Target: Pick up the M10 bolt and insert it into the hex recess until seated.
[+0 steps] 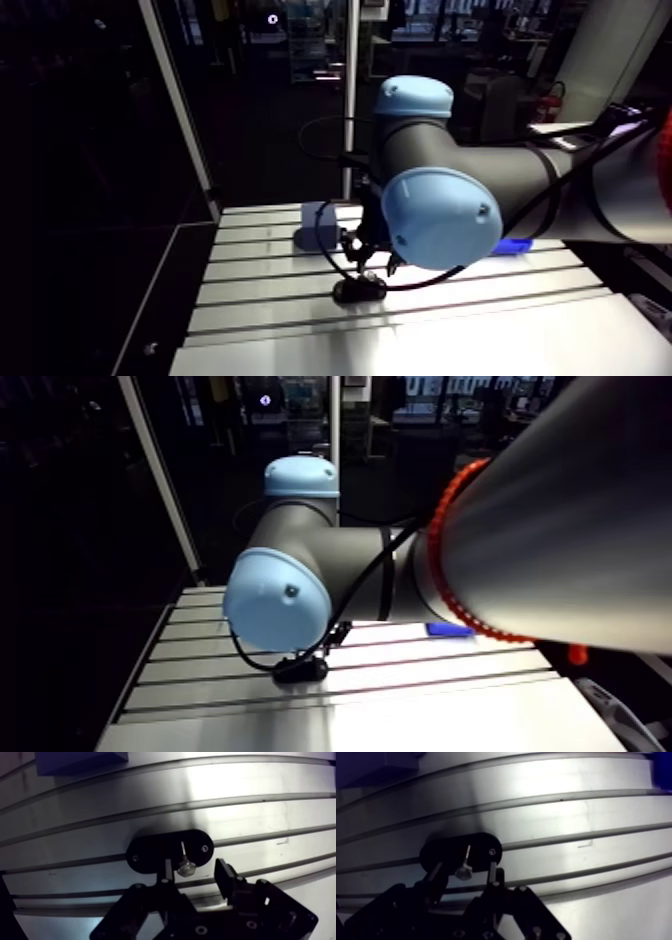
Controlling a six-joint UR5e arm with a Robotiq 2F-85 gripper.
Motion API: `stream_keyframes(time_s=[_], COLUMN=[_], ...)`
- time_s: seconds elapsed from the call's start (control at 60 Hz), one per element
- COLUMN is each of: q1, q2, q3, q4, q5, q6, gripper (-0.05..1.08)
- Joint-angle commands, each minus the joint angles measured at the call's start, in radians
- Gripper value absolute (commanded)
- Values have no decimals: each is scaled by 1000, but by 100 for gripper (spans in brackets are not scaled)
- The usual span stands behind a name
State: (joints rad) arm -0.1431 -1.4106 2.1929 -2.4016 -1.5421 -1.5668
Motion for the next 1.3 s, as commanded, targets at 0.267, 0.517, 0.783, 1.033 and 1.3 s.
stream_keyframes(time_s=[0.267, 0.517, 0.783, 1.033, 1.3], q1=[2, 2, 3, 3, 5], q2=[3, 3, 11, 11, 11], q3=[2, 2, 2, 2, 2], q4=[0, -2, -2, -2, -3], q5=[10, 10, 10, 10, 10], q6=[0, -2, -2, -2, -2], gripper=[46, 48, 49, 52, 56])
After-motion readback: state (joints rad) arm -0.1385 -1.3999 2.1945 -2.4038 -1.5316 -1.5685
